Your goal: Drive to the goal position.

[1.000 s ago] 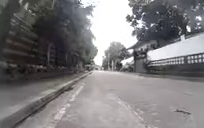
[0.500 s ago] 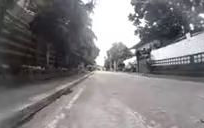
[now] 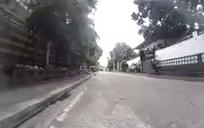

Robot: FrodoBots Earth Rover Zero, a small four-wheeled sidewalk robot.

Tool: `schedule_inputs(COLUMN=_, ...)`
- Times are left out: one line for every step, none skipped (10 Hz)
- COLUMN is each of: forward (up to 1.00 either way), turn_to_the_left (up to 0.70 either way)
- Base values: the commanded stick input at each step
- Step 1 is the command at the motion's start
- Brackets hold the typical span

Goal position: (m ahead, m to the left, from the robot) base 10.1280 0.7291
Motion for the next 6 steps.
schedule_inputs(forward=0.70, turn_to_the_left=0.00)
schedule_inputs(forward=0.70, turn_to_the_left=0.00)
schedule_inputs(forward=0.70, turn_to_the_left=0.00)
schedule_inputs(forward=0.70, turn_to_the_left=0.00)
schedule_inputs(forward=0.70, turn_to_the_left=0.00)
schedule_inputs(forward=0.70, turn_to_the_left=0.00)
